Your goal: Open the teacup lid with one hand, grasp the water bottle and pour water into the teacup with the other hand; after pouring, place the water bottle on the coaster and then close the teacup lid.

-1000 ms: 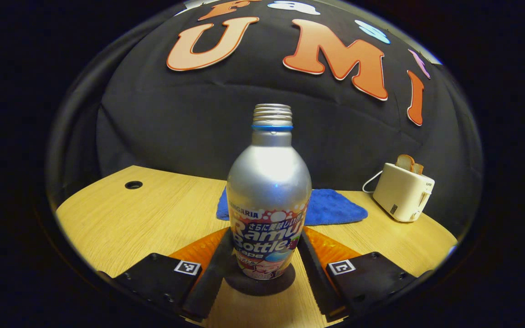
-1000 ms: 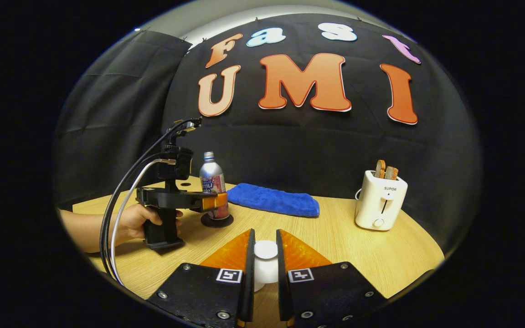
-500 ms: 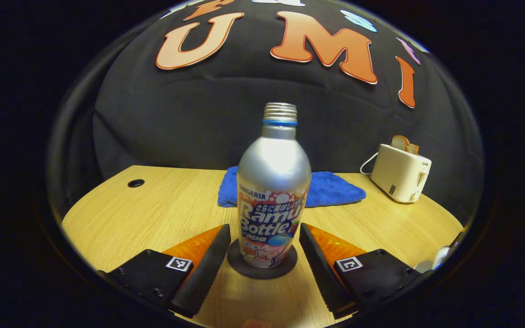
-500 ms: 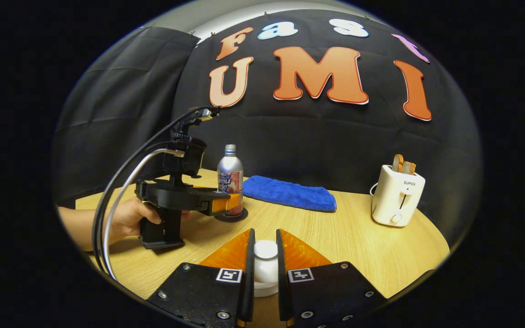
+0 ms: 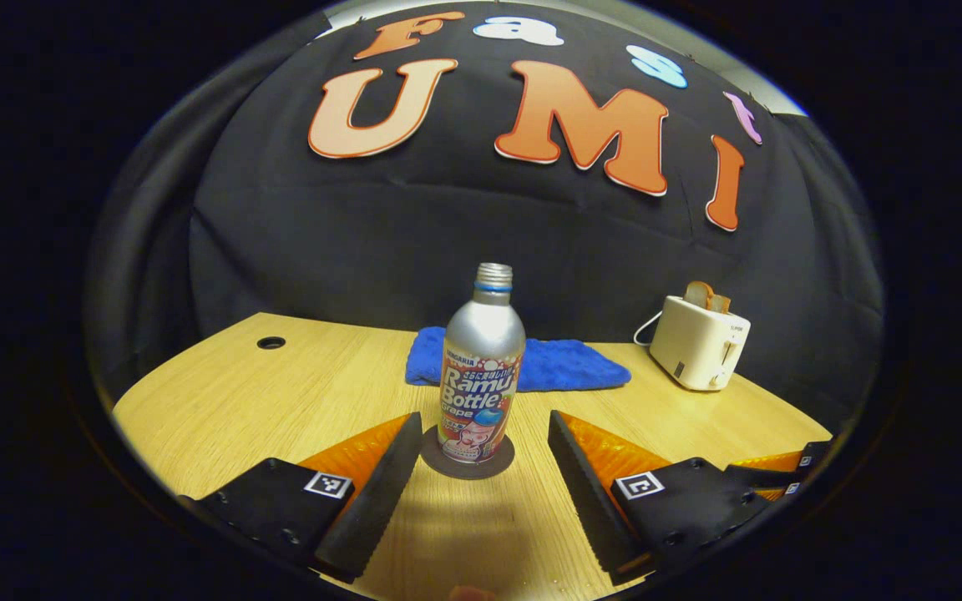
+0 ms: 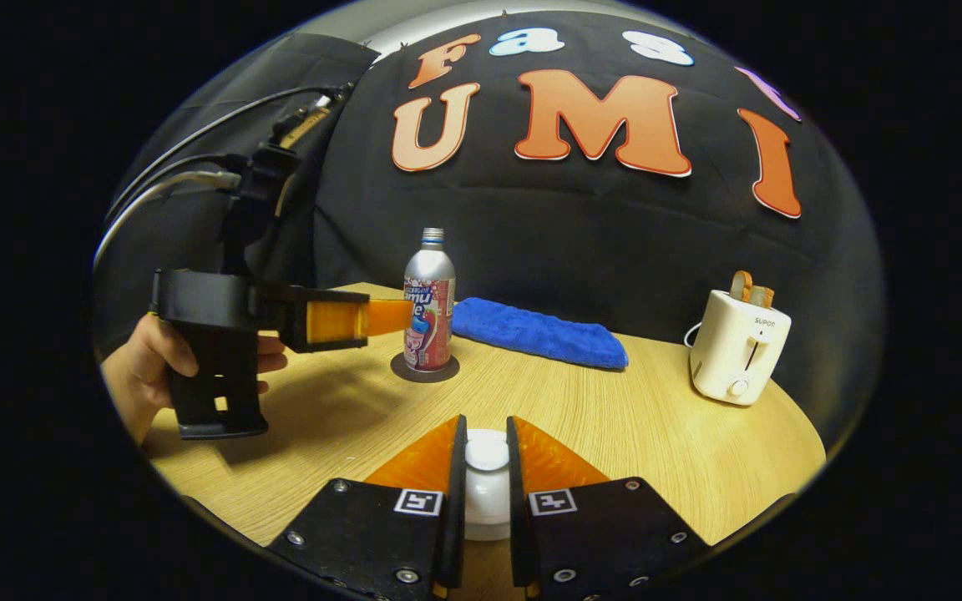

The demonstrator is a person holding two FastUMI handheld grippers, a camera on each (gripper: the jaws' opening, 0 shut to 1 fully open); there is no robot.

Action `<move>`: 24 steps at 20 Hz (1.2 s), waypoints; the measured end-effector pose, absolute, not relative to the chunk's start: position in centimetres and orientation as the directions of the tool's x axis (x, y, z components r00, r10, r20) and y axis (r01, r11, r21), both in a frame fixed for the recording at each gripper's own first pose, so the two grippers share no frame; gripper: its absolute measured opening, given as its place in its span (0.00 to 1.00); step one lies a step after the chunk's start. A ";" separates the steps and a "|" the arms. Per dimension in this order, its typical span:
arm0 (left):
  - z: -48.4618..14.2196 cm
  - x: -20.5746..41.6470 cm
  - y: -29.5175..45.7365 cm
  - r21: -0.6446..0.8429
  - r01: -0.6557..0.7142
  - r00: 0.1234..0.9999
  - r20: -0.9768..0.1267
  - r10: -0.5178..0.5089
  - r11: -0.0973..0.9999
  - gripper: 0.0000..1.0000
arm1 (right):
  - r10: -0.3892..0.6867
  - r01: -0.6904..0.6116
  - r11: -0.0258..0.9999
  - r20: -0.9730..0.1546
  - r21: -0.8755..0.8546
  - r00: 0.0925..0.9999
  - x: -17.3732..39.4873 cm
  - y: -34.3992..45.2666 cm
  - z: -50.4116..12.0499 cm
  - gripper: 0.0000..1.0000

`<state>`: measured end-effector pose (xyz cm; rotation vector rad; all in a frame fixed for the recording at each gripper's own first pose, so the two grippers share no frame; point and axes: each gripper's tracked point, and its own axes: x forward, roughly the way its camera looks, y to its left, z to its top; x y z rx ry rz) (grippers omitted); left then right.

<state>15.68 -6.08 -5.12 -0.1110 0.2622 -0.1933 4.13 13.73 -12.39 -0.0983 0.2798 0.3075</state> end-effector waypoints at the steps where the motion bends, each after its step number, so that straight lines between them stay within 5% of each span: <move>1: -4.9 15.3 -5.9 -0.131 0.173 0.950 -0.240 -0.200 0.976 0.99 | 0.283 -0.311 0.949 -0.283 -0.058 0.916 4.1 13.6 -12.2 0.23; 6: -2.7 13.8 -5.1 -0.126 0.156 0.964 -0.195 -0.179 0.980 0.99 | 0.274 -0.305 0.949 -0.265 -0.080 0.924 4.2 13.1 -11.8 0.34; 9: -0.7 12.7 -4.5 -0.099 0.146 0.975 -0.155 -0.160 0.984 0.98 | 0.258 -0.283 0.955 -0.217 -0.093 0.941 4.0 12.8 -9.5 0.58; 24: 6.2 4.5 -1.5 0.046 0.041 0.997 0.063 -0.044 0.998 0.96 | 0.097 -0.092 0.992 0.059 -0.082 0.993 1.2 5.2 1.1 0.89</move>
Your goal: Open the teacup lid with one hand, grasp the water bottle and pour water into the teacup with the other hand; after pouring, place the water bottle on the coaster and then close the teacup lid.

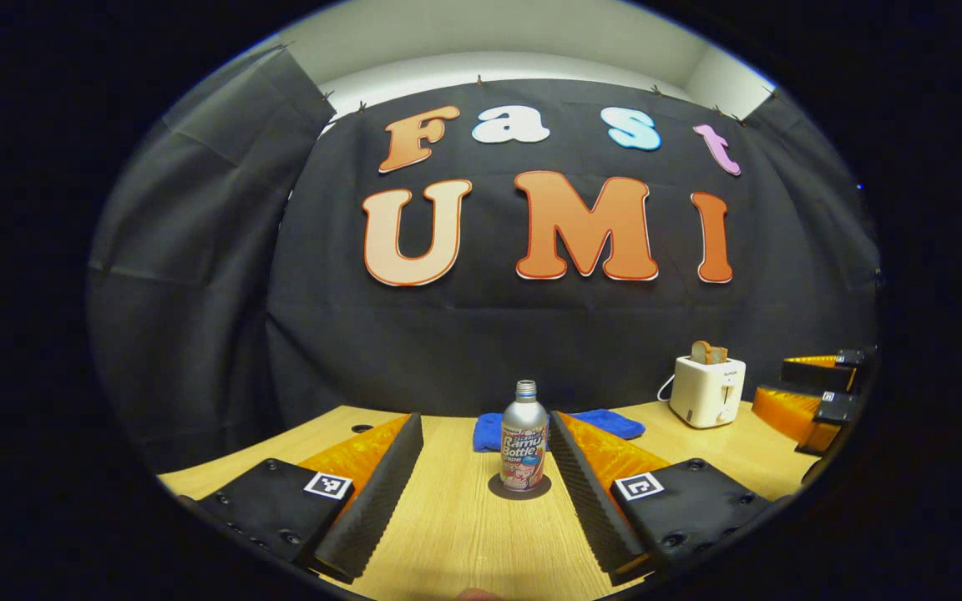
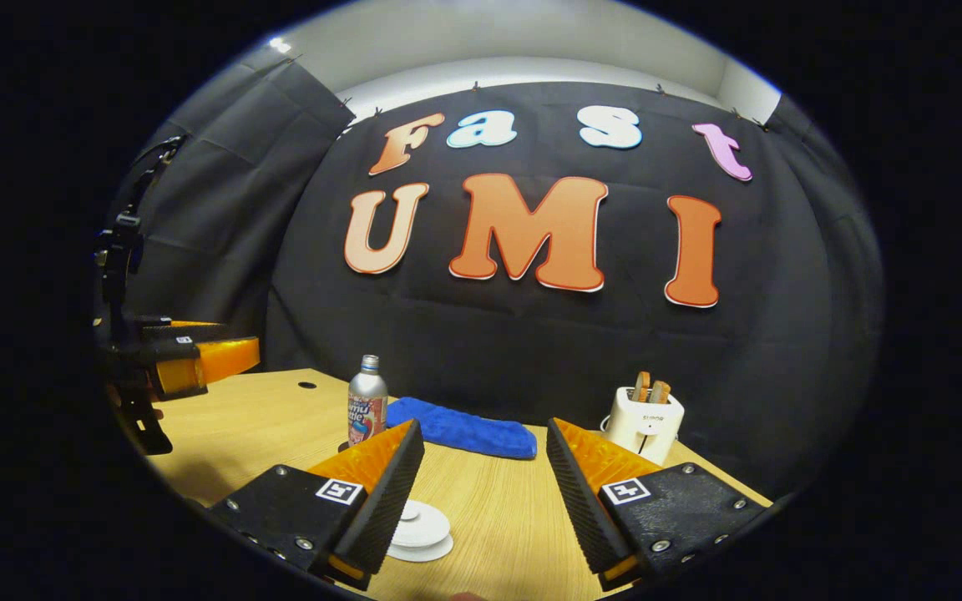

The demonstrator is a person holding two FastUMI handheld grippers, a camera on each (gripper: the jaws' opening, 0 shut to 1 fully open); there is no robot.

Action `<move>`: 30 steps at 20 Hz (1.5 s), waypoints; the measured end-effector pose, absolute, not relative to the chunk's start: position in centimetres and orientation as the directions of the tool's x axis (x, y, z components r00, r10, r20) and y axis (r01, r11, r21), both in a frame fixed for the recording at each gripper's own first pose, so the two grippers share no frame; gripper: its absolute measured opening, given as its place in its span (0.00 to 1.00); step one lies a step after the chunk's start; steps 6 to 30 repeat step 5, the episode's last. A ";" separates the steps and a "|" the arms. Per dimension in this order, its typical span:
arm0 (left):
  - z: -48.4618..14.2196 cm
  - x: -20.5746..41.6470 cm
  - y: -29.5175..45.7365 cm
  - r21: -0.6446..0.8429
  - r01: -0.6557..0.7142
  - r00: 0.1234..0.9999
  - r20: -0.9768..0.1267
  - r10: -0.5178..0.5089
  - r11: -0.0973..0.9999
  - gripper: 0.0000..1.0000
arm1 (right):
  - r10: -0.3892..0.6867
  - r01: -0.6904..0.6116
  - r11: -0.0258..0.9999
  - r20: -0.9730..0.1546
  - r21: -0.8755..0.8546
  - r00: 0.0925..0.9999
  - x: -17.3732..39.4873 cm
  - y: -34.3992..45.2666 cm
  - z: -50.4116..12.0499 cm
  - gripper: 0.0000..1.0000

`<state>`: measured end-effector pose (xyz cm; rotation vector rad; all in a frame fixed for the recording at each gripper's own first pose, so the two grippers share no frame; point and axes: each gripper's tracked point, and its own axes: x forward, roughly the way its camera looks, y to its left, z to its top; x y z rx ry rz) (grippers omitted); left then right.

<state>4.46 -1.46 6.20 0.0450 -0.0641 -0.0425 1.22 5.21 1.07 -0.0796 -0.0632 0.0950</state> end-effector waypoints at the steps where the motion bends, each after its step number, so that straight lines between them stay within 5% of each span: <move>1: 6.6 4.1 -1.7 0.064 0.035 0.996 0.085 -0.040 0.997 0.96 | 0.085 -0.079 0.994 0.069 -0.081 0.994 1.0 4.6 1.2 0.88; 30: 6.9 2.6 -3.4 0.086 0.037 0.990 0.132 -0.048 0.996 0.98 | 0.053 -0.047 0.996 0.079 -0.077 0.995 -0.1 2.9 1.1 0.89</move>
